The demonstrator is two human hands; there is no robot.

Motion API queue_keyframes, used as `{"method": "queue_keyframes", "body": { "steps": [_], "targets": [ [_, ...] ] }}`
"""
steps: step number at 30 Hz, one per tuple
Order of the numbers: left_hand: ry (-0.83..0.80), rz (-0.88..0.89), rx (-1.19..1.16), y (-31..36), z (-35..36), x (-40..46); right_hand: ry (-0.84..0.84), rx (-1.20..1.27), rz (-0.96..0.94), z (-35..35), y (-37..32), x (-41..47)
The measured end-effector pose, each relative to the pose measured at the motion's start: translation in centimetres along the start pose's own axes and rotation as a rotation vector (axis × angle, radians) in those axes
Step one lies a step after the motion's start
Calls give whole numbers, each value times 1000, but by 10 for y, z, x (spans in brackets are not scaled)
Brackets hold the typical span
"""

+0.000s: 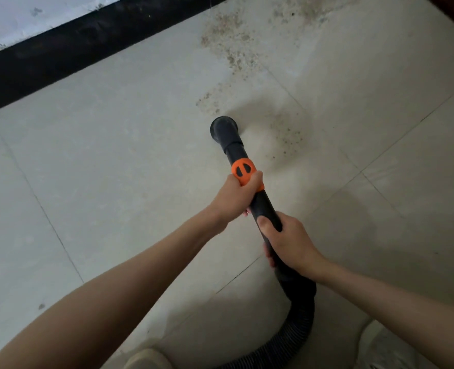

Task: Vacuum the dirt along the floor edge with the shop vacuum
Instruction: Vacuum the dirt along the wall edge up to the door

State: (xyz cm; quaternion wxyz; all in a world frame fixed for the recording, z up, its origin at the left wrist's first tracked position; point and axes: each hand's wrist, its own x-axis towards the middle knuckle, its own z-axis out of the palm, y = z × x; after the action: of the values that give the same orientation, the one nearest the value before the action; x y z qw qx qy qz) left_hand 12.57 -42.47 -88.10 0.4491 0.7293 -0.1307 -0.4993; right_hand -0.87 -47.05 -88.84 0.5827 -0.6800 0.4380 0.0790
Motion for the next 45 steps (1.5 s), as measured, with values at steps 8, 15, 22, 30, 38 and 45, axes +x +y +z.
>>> {"method": "queue_keyframes", "body": {
  "steps": [8,15,22,30,38,45],
  "targets": [
    [156,-5,-19,41,-47,59,-19,61,-81,17,-61,69],
    [138,-14,-34,19,-41,32,-110,38,-88,23,-39,49],
    [81,9,12,5,-16,11,-99,70,-63,12,-8,23],
    [116,49,76,65,-22,75,114,333,-2,12,-61,79],
    [175,-22,32,66,-63,96,-25,332,11,24,-96,94],
    [2,-35,74,25,-25,49,22,140,-50,19,-34,42]
  ]
}}
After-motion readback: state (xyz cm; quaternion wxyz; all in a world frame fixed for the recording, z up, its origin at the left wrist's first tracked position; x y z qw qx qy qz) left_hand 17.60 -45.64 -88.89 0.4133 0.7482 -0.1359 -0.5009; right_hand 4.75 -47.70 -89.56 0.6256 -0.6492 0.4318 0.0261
